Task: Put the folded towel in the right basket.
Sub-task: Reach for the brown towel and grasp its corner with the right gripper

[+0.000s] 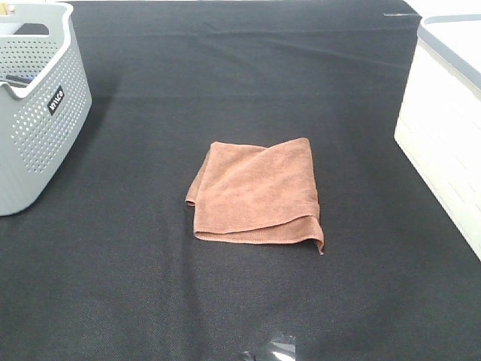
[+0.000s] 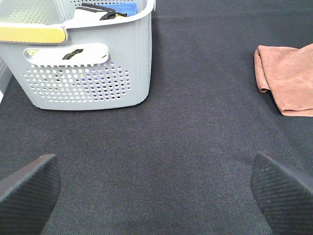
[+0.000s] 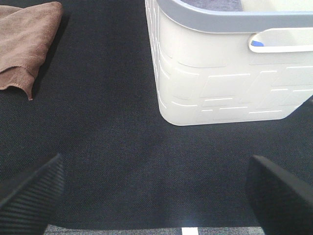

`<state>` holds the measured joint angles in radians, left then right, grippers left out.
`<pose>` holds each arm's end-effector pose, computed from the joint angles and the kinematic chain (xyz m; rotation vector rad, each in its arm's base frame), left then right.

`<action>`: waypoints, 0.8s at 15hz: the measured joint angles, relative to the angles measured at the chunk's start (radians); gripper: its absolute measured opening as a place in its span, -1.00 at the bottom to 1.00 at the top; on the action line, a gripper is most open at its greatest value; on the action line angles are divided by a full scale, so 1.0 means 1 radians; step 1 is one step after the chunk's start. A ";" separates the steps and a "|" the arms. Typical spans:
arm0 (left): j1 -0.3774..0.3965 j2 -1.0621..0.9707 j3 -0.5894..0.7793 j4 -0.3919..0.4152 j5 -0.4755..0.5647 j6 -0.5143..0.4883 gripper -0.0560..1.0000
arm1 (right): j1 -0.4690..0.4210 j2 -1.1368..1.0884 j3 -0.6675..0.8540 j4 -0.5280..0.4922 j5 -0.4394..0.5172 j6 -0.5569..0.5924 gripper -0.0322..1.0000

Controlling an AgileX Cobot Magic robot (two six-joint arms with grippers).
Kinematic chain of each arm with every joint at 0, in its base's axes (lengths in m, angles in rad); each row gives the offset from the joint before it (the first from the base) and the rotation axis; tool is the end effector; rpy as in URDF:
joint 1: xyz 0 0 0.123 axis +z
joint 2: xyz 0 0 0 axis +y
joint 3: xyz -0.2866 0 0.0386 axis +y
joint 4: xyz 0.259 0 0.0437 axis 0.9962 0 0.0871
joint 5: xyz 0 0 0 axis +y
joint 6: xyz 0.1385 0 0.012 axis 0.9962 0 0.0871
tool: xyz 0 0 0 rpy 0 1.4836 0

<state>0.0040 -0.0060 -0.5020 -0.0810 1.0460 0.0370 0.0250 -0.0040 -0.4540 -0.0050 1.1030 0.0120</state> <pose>0.0431 -0.0096 0.2637 0.0367 2.0194 -0.0706 0.0441 0.0005 0.2405 -0.0136 2.1286 0.0158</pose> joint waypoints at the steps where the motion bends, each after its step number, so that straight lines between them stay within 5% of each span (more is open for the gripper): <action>1: 0.000 0.000 0.000 0.000 0.000 0.000 0.98 | 0.000 0.000 0.000 0.005 0.000 0.000 0.94; 12: 0.000 0.000 0.000 0.000 0.000 0.000 0.98 | 0.000 0.000 0.000 0.005 0.000 0.000 0.94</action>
<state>0.0040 -0.0060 -0.5020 -0.0810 1.0460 0.0370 0.0250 -0.0040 -0.4540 0.0000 1.1030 0.0120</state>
